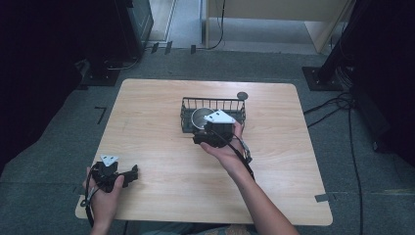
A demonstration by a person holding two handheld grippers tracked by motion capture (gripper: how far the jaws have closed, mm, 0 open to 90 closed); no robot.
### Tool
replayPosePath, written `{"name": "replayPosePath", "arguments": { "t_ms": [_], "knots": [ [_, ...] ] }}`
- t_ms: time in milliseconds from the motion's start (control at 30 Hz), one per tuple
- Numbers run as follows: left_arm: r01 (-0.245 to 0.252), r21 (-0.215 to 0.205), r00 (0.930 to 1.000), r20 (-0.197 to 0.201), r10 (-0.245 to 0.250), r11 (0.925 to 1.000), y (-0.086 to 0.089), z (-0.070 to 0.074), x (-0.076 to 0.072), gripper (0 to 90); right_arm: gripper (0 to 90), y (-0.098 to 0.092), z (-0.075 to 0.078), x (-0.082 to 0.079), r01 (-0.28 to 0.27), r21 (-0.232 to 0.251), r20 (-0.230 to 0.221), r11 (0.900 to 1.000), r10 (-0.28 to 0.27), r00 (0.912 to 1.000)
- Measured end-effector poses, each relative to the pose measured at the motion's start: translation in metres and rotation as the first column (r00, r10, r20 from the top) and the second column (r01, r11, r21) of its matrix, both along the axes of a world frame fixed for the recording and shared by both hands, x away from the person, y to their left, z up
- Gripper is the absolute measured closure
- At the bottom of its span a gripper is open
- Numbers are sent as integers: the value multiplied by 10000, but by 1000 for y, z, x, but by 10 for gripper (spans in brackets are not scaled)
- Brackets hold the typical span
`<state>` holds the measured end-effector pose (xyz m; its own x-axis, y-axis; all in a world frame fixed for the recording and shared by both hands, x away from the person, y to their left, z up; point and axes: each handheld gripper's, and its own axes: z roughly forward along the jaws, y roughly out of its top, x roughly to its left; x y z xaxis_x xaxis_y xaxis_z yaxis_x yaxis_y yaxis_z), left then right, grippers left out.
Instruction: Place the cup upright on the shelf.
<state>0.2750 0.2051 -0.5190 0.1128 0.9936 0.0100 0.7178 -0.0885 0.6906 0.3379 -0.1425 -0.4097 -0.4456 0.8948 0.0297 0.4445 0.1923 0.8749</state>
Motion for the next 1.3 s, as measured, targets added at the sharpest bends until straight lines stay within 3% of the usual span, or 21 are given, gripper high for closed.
{"name": "replayPosePath", "arguments": {
  "t_ms": [367,633,1033,1300],
  "knots": [
    [8,4,10000,-23,-8,10000,0,0,0,0,185,-20,19,17,612,27,324,9981,-613,9976],
    [1,6,10000,-17,-1,10000,0,0,0,0,185,-32,26,32,1056,64,298,9944,-1058,9939],
    [11,9,10000,-32,-11,10000,0,0,0,0,186,-51,22,61,1834,0,142,9830,-1834,9829],
    [10,6,10000,-33,-10,10000,0,0,0,0,185,-57,14,74,2069,-19,73,9784,-2069,9783]
  ]
}}
